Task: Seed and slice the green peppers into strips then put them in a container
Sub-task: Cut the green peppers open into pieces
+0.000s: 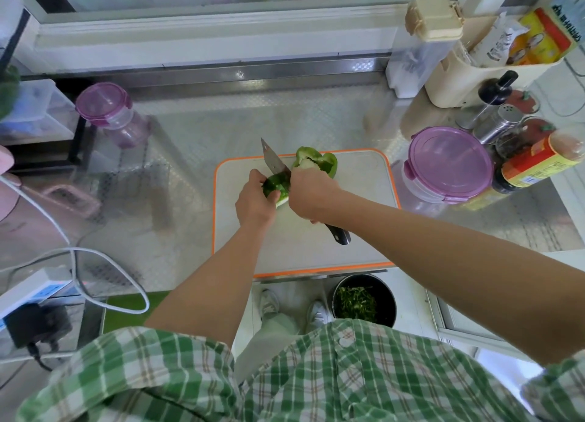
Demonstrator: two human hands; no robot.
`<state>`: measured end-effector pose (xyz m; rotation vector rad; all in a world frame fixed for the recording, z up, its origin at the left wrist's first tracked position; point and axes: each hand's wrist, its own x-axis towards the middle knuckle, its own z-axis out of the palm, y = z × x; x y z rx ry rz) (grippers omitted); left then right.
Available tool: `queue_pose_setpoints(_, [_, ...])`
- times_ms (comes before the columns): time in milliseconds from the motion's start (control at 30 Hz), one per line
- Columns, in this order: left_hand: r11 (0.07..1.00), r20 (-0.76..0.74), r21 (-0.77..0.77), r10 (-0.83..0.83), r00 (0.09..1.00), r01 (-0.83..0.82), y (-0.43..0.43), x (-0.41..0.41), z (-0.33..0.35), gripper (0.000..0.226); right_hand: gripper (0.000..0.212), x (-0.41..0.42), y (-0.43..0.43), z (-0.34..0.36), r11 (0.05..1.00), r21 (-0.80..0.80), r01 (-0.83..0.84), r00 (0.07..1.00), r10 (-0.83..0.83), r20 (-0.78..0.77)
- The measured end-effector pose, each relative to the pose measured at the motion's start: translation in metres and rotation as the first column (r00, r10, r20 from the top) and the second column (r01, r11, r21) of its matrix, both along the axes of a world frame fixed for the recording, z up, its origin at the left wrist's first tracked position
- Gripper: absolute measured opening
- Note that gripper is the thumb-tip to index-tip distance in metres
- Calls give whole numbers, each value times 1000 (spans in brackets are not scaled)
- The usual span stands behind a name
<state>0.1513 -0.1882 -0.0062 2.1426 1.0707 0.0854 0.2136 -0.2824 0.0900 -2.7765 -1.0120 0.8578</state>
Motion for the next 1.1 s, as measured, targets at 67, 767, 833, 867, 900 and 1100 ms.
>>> queue_pose_setpoints(67, [1000, 2, 1, -1, 1000, 1, -1, 0, 0, 24, 26, 4, 1, -2, 1000, -2, 3, 1000, -3, -9])
queue_pose_setpoints(767, [1000, -11, -28, -10, 1000, 10, 9, -2, -3, 23, 11, -6, 11, -43, 997, 35, 64, 998, -64, -18])
queue_pose_setpoints(833, [1000, -9, -25, -15, 1000, 15, 10, -3, -4, 22, 9, -7, 11, -47, 997, 42, 60, 998, -60, -14])
queue_pose_setpoints(867, [1000, -9, -23, -18, 1000, 18, 11, -3, -4, 22, 10, -7, 10, -48, 997, 41, 59, 998, -59, -12])
queue_pose_setpoints(900, [1000, -12, -21, -21, 1000, 20, 11, -3, -4, 23, 13, -7, 10, -49, 998, 36, 57, 998, -57, -9])
queue_pose_setpoints(1100, [999, -10, -31, -23, 1000, 23, 15, 0, -4, 27, 12, -3, 8, -39, 999, -22, 36, 999, -37, -20])
